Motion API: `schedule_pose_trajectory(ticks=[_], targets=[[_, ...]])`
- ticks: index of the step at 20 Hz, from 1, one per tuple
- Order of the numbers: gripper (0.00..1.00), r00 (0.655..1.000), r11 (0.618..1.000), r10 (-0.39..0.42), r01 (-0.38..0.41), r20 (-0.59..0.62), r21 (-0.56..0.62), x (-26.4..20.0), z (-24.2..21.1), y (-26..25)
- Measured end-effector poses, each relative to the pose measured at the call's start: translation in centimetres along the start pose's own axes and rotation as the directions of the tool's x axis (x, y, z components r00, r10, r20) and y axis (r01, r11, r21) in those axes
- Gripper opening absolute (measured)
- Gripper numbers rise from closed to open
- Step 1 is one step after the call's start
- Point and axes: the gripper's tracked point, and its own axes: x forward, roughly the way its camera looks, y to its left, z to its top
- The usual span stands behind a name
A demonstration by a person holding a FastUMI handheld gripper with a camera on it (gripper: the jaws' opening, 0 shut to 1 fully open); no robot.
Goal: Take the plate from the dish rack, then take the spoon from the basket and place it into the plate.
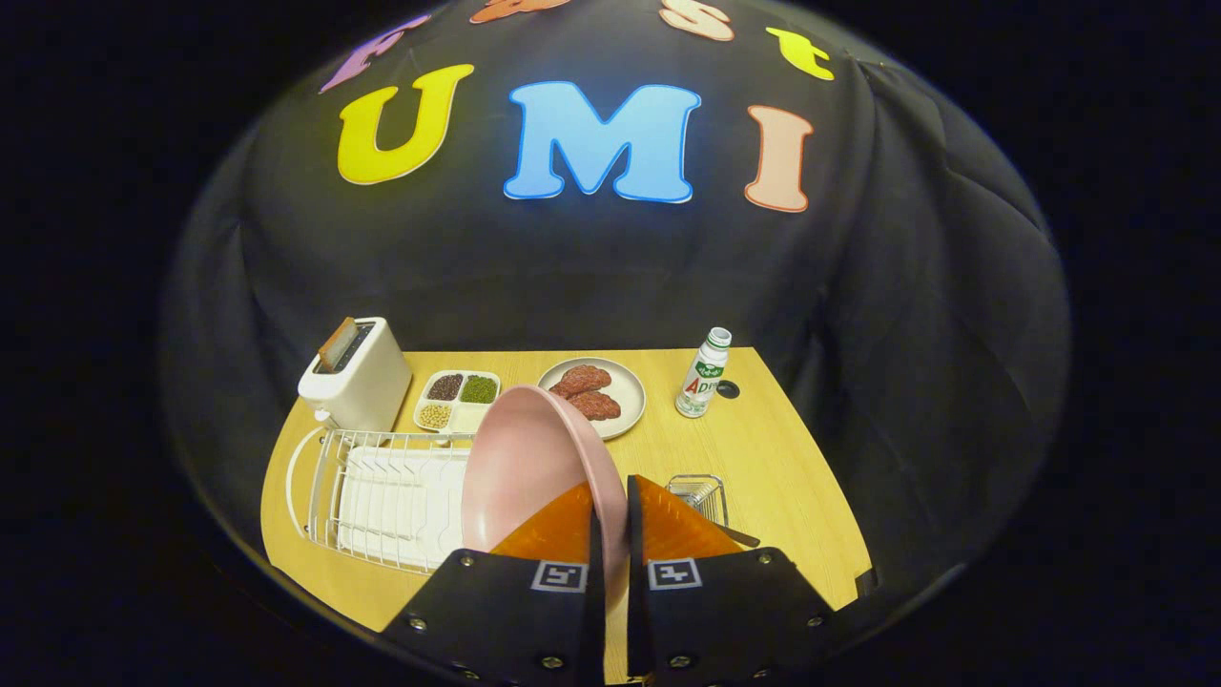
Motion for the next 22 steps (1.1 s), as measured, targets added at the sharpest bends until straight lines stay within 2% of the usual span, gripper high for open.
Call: schedule_pose_trajectory(ticks=[3,10,13,15,19,22], targets=[[0.09,0.998,0.999,0.052,-0.052,0.025,0.004,-1.9,-1.0,-2.7],[0.09,0.979,0.974,0.201,-0.199,-0.013,0.113,-3.8,-7.1,-8.3],[0.09,0.97,0.958,0.241,-0.233,-0.033,0.167,-3.6,-9.9,-9.9],[0.09,0.955,0.937,0.291,-0.273,-0.053,0.216,-3.0,-12.2,-10.0],[0.09,0.901,0.864,0.422,-0.363,-0.106,0.35,-1.2,-17.4,-9.0],[0.09,0.864,0.834,0.478,-0.391,-0.156,0.388,0.9,-21.2,-8.5]])
